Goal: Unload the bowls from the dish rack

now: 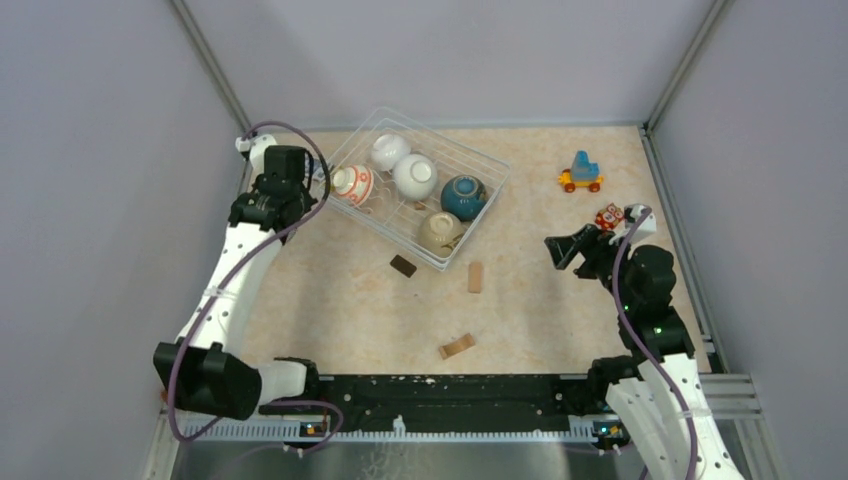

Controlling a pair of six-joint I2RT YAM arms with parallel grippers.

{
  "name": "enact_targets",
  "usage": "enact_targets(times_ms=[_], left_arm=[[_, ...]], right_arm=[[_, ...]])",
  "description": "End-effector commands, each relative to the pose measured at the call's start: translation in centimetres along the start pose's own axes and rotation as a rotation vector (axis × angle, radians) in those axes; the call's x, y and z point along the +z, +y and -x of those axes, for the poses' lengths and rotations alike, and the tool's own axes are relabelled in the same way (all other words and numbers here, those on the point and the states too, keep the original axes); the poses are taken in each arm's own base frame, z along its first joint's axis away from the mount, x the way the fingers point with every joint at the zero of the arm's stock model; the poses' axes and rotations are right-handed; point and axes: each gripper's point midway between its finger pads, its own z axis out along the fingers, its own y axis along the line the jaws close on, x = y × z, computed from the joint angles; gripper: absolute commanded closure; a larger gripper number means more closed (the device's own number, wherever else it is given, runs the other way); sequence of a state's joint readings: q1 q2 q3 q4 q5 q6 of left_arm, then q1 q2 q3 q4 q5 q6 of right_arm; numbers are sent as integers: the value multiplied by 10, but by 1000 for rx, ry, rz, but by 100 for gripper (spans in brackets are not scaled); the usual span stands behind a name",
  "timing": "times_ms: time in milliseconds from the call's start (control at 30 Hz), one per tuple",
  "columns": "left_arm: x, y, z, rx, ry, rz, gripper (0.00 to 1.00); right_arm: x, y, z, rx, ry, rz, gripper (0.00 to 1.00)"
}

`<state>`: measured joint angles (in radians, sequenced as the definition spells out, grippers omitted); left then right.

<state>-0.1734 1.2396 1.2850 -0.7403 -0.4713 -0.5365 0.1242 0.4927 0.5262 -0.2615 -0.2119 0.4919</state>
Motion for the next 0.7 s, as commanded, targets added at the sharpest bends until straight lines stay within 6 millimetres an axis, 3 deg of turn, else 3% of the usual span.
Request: enact_targets(times_ms=[0, 133, 300, 667], left_arm=[[27, 9, -2, -156, 21, 37, 100], [66, 18, -11, -262, 108, 121, 100], [99, 48, 10, -357, 88, 317, 100], [166, 51, -7, -415, 201, 403, 100]], right_arm=[[-3, 15, 16, -11, -47, 52, 16], [-6, 17, 17, -7, -49, 56, 16], [-13, 24, 19, 3, -55, 84, 16], [-20, 23, 16, -13, -49, 75, 16]])
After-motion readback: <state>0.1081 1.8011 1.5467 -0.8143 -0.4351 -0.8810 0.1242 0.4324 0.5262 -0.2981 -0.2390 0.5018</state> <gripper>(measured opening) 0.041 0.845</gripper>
